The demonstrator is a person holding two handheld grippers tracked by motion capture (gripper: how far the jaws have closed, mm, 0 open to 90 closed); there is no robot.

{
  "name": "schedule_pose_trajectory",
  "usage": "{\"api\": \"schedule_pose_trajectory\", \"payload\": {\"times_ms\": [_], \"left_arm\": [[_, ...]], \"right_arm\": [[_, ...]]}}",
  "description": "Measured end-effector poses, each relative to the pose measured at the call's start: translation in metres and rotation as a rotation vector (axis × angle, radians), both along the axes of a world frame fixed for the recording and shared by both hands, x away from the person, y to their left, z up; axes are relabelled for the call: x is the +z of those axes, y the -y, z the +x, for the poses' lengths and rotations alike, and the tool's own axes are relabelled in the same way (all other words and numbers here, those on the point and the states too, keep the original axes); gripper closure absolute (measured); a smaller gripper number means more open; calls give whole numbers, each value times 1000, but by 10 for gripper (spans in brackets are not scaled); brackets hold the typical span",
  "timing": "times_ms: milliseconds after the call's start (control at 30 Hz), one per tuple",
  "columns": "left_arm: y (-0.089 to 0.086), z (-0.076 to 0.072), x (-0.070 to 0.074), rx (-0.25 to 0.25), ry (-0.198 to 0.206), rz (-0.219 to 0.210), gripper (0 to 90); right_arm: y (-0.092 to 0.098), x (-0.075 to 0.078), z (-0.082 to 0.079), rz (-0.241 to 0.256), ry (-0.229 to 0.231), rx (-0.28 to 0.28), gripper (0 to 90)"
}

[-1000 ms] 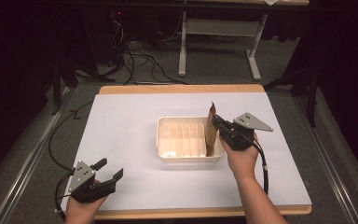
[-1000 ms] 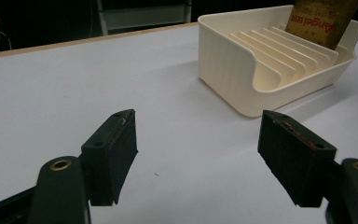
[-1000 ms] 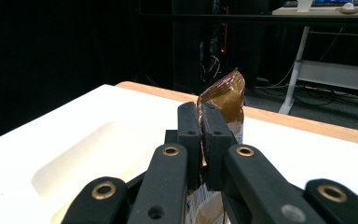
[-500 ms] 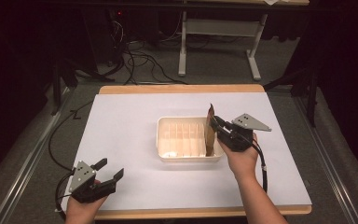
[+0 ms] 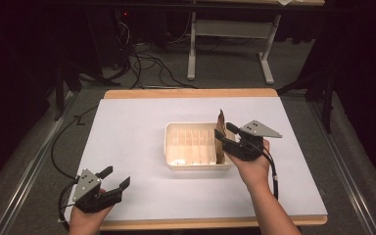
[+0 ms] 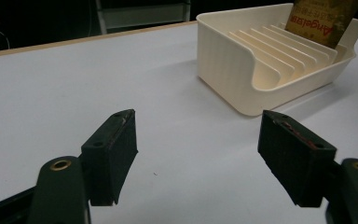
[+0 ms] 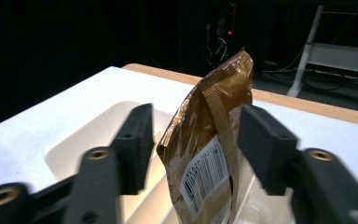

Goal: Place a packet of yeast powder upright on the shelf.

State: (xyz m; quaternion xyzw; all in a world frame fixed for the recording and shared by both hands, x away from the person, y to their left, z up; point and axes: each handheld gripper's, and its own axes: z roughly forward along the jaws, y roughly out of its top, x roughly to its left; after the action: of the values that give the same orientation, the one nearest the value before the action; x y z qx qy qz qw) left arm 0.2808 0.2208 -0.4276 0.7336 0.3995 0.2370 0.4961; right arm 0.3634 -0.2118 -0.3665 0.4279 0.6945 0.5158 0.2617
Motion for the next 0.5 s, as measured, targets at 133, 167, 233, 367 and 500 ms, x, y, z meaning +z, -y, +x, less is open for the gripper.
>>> {"api": "schedule_pose_trajectory", "payload": {"times_ms": [133,167,233,367,500], "left_arm": [[0,0,0,2,0,6,284],[0,0,0,3,0,6,284],[1,1,0,2,-1,6,284],[0,1,-1,0,-5,0,283],[0,1,-1,2,-5,2,283]], "right_arm": [[-1,1,-3,-23,3,-26,321],[-2,1,-5,-28,4,-37,303],[-1,2,-7,-34,4,-41,280],[1,3,-15,-38,5,-32,263],[4,3,-21,-40,6,-25,263]]}}
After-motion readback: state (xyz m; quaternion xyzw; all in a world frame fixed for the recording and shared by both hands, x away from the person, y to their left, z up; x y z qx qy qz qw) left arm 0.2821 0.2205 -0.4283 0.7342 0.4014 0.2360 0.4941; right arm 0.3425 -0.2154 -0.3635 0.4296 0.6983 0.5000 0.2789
